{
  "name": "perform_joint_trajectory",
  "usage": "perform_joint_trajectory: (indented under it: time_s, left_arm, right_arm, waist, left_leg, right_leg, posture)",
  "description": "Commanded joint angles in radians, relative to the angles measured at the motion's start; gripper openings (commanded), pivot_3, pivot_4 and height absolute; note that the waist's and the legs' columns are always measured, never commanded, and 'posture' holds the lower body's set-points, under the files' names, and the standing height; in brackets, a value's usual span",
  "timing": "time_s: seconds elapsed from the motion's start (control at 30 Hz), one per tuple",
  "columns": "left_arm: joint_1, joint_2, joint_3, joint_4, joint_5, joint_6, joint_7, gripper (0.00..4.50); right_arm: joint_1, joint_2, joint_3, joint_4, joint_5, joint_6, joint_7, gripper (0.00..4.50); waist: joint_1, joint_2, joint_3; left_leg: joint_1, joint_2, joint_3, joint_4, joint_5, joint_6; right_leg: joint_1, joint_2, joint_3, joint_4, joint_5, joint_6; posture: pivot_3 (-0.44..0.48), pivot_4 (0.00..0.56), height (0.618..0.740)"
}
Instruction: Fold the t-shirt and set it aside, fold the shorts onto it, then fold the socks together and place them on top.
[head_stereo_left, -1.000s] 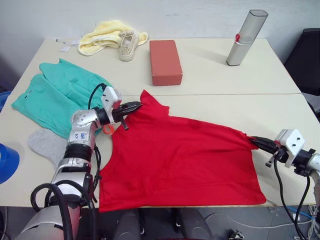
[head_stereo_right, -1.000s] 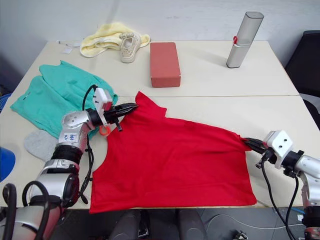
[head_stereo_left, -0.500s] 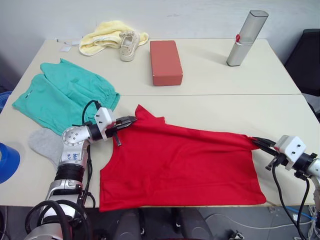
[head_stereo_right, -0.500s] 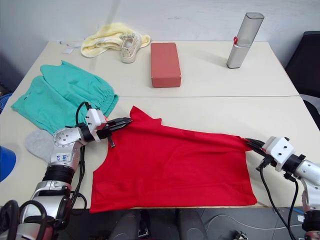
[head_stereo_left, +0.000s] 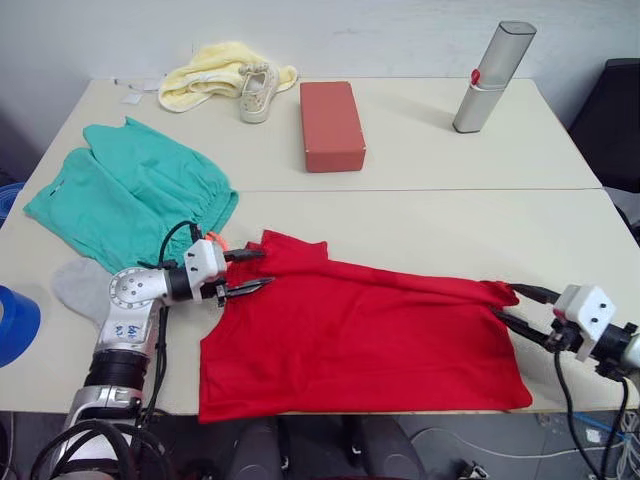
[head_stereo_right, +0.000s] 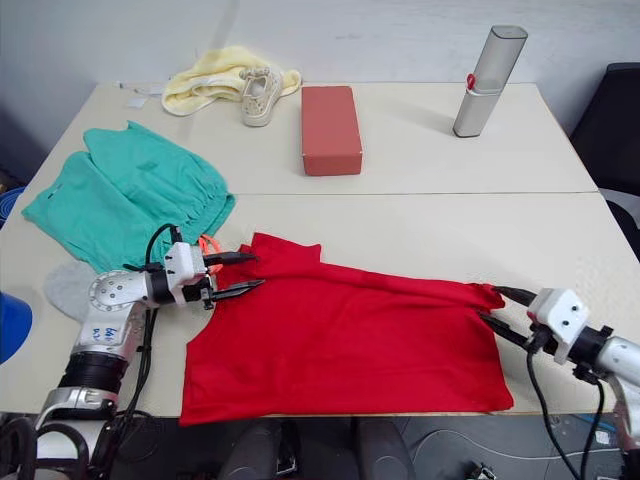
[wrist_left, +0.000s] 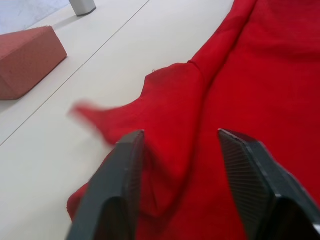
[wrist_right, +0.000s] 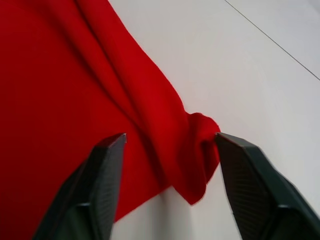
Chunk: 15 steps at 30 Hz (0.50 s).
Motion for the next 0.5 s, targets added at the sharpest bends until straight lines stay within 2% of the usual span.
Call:
perform_joint_trajectory:
  time_s: [0.03,0.07,0.17,0.33,0.4,0.5]
  left_arm:
    - [0.005,0.058,0.026,-0.131,-0.084,0.155,-0.030,3.48]
    - [0.001,0.077,0.025,-0.153,-0.098,0.196,-0.043,3.48]
    - [-0.034,0.145,0.008,-0.207,-0.144,0.405,-0.078,3.48]
    - [-0.185,0.172,-0.024,-0.187,-0.170,0.781,-0.007,4.47]
    - [-0.243,0.170,-0.042,-0.164,-0.164,0.904,0.019,4.47]
    - [-0.350,0.168,-0.130,-0.053,-0.080,1.032,0.055,4.47]
  right_arm:
    - [0.016,-0.063,-0.075,-0.102,0.094,0.131,0.052,4.08]
    - [0.013,-0.082,-0.084,-0.114,0.110,0.172,0.065,4.43]
    - [-0.032,-0.150,-0.089,-0.109,0.159,0.316,0.114,4.48]
    - [-0.169,-0.212,-0.012,-0.014,0.140,0.461,0.177,4.50]
    - [-0.215,-0.221,0.030,0.023,0.113,0.484,0.204,4.50]
    - [-0.336,-0.218,0.133,0.104,0.064,0.561,0.225,4.50]
  waist:
    - [0.000,0.000,0.000]
    - [-0.001,0.000,0.000]
    - [0.000,0.000,0.000]
    - [0.004,0.000,0.000]
    - [0.007,0.000,0.000]
    - [0.006,0.000,0.000]
  left_leg:
    - [0.000,0.000,0.000,0.000,0.000,0.000]
    - [0.000,0.000,-0.001,0.000,0.000,0.000]
    - [0.000,0.000,-0.001,0.001,0.000,0.000]
    - [-0.001,-0.001,-0.001,0.003,-0.001,0.001]
    - [-0.002,-0.001,-0.002,0.003,-0.001,0.002]
    - [-0.002,-0.001,-0.001,0.003,-0.002,0.003]
  right_leg:
    - [0.000,0.000,0.000,0.000,0.000,0.000]
    - [0.000,0.000,0.000,0.000,0.000,0.000]
    - [0.000,0.001,0.000,0.000,0.000,0.000]
    - [0.001,0.003,-0.001,0.000,0.000,0.000]
    - [0.000,0.003,-0.001,0.000,0.000,0.000]
    - [0.000,0.003,-0.001,-0.001,0.000,0.000]
  posture:
    - [0.000,0.150,0.740]
    - [0.000,0.150,0.740]
    - [0.000,0.150,0.740]
    - [0.000,0.150,0.740]
    - [0.000,0.150,0.740]
    - [0.000,0.150,0.740]
